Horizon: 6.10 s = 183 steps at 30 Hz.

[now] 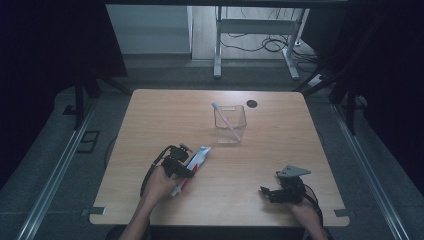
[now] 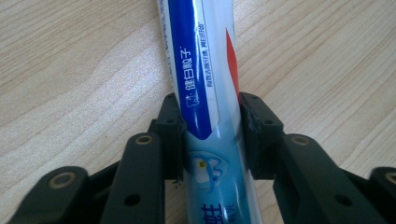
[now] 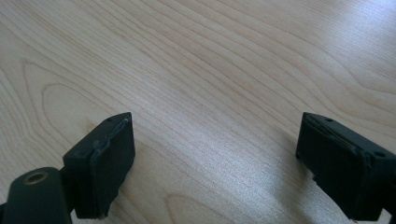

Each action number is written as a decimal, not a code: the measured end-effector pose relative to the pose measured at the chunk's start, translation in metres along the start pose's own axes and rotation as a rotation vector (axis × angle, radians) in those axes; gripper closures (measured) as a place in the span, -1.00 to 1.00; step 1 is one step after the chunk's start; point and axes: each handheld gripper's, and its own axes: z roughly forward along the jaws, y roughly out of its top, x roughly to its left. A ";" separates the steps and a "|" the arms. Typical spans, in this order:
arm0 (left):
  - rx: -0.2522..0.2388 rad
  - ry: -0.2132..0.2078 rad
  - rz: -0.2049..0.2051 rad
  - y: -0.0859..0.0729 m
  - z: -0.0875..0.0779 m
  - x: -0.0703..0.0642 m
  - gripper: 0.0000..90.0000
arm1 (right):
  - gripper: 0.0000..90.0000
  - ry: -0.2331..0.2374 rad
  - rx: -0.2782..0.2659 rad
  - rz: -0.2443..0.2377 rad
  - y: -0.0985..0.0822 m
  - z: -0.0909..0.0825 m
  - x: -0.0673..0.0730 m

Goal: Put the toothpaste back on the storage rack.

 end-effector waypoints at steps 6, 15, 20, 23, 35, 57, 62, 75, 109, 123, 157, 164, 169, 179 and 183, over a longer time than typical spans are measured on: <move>-0.006 -0.011 0.000 0.000 -0.001 0.000 0.56 | -0.74 0.003 -0.001 -0.001 0.000 0.000 0.000; -0.025 0.017 0.005 -0.002 -0.003 0.002 0.60 | -0.73 0.003 -0.001 -0.001 0.000 0.000 0.000; -0.038 0.029 0.016 -0.003 -0.004 0.002 0.60 | -0.73 0.003 -0.001 -0.001 0.000 0.000 0.000; -0.051 0.029 0.013 -0.002 -0.006 0.001 0.60 | -0.73 0.003 -0.002 -0.001 0.000 0.000 0.000; -0.107 0.037 0.051 0.005 -0.021 -0.007 0.60 | -0.73 0.004 -0.001 -0.002 0.000 0.000 0.000; -0.239 0.063 0.126 0.025 -0.047 -0.019 0.61 | -0.73 0.002 -0.003 -0.005 0.000 0.000 0.000; -0.262 0.070 0.144 0.030 -0.052 -0.022 0.61 | -0.73 0.002 -0.003 -0.005 0.000 0.000 0.000; -0.314 0.087 0.172 0.047 -0.065 -0.031 0.61 | -0.73 0.002 -0.002 -0.007 0.000 0.000 0.000; -0.385 0.116 0.230 0.111 -0.074 -0.045 0.61 | -0.72 0.004 -0.003 -0.010 0.000 0.000 -0.001; -0.408 0.126 0.249 0.140 -0.070 -0.044 0.61 | -0.72 0.006 -0.004 -0.008 0.000 0.000 -0.001; -0.514 0.121 0.224 0.200 -0.043 -0.035 0.61 | -0.71 0.011 -0.005 -0.013 0.000 0.000 0.000; -0.527 0.124 0.221 0.208 -0.034 -0.034 0.61 | -0.71 0.013 -0.004 -0.016 0.000 0.000 0.000; -0.534 0.124 0.217 0.214 -0.027 -0.033 0.61 | -0.71 0.014 -0.003 -0.017 0.000 0.000 0.000; -0.535 0.137 0.221 0.218 -0.010 -0.031 0.61 | -0.71 0.016 -0.004 -0.017 0.000 0.000 0.000; -0.531 0.142 0.220 0.217 -0.003 -0.030 0.61 | -0.71 0.016 -0.004 -0.017 0.000 0.000 0.000</move>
